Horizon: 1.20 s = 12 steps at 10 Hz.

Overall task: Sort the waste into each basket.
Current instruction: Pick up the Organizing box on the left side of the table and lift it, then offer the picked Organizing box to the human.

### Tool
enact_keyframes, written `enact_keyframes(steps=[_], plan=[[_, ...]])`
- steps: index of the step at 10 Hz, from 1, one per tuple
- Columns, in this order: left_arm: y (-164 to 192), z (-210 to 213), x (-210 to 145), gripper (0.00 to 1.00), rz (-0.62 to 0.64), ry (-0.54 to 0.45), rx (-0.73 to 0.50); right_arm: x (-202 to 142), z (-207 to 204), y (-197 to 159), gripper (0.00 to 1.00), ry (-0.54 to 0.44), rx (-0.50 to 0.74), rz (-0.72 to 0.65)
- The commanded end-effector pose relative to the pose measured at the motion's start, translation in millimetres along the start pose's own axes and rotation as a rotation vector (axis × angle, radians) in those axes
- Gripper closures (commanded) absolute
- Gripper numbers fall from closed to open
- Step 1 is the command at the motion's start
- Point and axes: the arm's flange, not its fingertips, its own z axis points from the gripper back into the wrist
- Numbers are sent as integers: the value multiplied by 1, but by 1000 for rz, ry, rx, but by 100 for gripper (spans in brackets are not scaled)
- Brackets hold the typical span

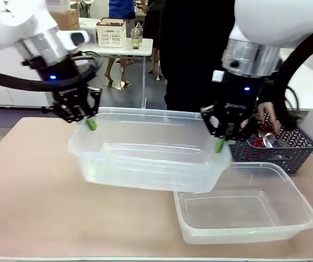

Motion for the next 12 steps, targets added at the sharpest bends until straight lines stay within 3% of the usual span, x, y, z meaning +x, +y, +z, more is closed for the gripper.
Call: enact_keyframes(steps=[1,3,5,6,12], plan=[[-20,-3,13,93,38,-23,-77,12,-9,-27,94,4,-27,59],[-28,-16,9,93,-2,-43,-87,30,-26,-29,94,15,2,97],[-22,-28,1,93,-14,-39,-51,36,-32,-33,94,-22,106,80],[-24,-23,10,93,-21,-7,-33,30,-19,-32,94,2,-3,58],[-24,-23,10,93,-21,-7,-33,30,-19,-32,94,2,-3,58]])
